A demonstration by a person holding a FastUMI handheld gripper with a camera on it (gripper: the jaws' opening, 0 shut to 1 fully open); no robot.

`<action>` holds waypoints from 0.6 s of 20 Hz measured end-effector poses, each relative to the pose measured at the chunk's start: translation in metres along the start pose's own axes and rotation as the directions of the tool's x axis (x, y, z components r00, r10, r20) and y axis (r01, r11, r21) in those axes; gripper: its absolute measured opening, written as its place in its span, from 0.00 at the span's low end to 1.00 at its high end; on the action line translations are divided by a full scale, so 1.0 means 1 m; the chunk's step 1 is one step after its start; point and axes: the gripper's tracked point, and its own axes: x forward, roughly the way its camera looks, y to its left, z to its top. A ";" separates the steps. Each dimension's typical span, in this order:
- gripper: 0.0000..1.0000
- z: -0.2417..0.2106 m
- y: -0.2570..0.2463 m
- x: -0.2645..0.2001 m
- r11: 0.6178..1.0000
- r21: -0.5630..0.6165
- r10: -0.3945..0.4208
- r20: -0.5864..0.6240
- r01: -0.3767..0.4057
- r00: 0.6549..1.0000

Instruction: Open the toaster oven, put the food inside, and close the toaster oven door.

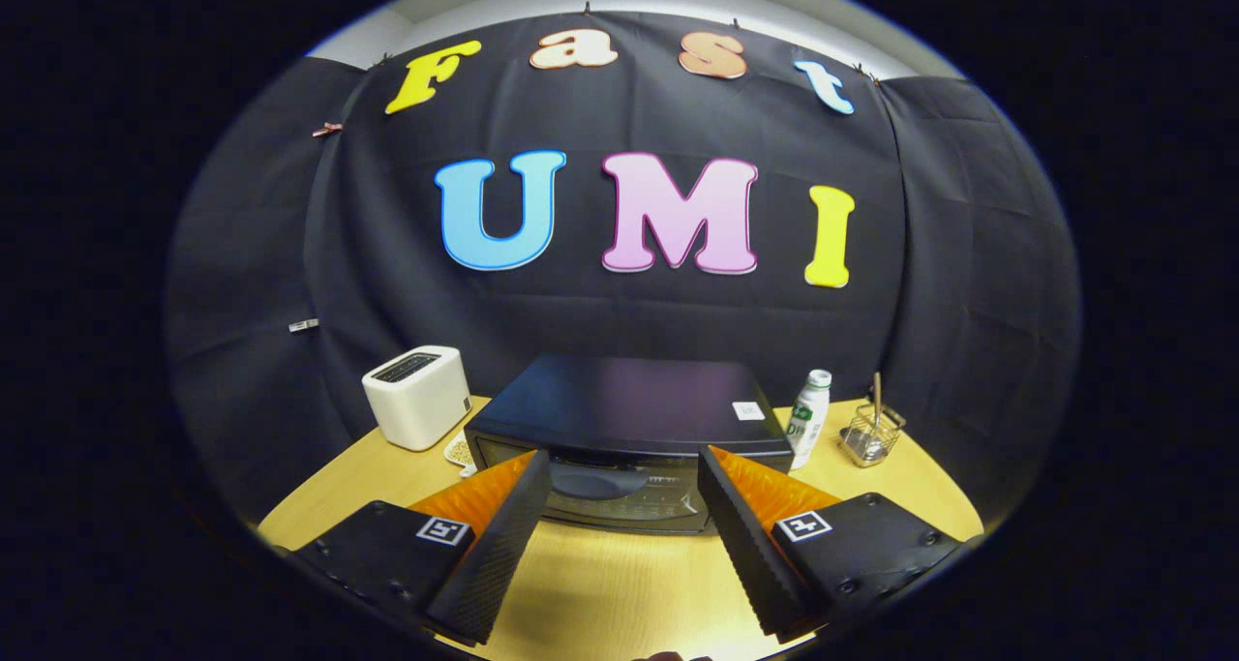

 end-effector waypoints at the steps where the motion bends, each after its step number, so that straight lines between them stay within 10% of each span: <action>1: 0.99 0.008 -0.009 -0.010 1.000 -0.018 -0.007 0.028 0.008 1.000; 12: 0.98 0.061 -0.065 -0.094 0.996 -0.007 -0.081 0.205 0.084 0.975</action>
